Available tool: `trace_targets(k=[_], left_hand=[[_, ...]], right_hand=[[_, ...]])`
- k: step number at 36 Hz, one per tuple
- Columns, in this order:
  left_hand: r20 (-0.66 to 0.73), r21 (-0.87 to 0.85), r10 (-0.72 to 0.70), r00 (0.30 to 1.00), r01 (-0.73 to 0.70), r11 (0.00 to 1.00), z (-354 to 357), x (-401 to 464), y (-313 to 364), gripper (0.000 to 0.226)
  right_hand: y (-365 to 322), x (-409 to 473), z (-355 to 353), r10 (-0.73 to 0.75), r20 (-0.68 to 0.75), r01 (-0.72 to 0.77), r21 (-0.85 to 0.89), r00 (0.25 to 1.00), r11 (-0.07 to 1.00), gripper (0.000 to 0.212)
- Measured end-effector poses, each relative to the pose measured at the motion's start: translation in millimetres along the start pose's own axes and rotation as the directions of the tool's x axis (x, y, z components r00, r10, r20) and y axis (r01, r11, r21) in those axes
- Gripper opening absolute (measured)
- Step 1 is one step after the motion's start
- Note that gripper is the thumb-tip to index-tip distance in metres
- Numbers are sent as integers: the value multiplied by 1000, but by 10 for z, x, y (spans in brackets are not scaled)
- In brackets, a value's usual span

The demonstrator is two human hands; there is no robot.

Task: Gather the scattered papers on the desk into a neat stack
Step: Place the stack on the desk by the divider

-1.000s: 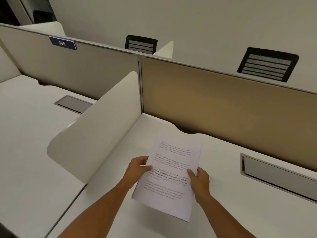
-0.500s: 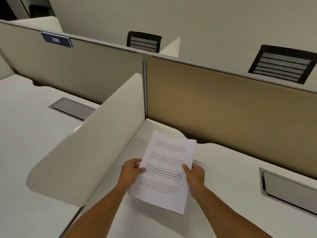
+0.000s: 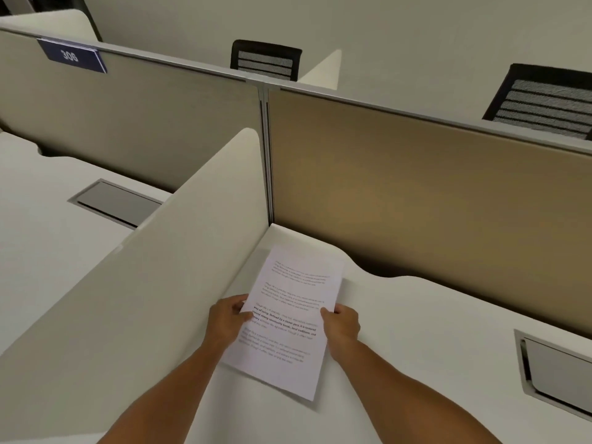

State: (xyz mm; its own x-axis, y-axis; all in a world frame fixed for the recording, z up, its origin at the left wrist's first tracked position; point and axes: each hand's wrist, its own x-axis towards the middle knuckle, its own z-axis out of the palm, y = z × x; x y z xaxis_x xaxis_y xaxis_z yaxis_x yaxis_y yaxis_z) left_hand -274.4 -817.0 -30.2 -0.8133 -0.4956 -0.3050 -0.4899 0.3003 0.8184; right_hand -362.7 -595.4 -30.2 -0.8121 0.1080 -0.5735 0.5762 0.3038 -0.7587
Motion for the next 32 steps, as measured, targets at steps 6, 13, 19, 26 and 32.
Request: trace_targets(k=[6,13,19,26,32], left_hand=[[-36,23,6,999,-6,1000,113,89,-66,40],[-62,102,-6,998,13,995,198,149,-130,39],[-47,187,-46,998,54,981,288,169,-125,51],[-1,332,-61,998,58,942,342,244,-92,56],[-8,440,-125,992,115,891,367,371,-18,62]], right_hand=[[10,152,49,-8,-66,7,-15,998,1000,25],[88,279,62,13,-116,-16,-23,993,1000,8],[108,286,106,-89,-148,59,-195,985,979,30],[96,261,117,-154,-83,120,-322,985,939,38],[70,312,126,-84,-63,63,-282,994,957,38]])
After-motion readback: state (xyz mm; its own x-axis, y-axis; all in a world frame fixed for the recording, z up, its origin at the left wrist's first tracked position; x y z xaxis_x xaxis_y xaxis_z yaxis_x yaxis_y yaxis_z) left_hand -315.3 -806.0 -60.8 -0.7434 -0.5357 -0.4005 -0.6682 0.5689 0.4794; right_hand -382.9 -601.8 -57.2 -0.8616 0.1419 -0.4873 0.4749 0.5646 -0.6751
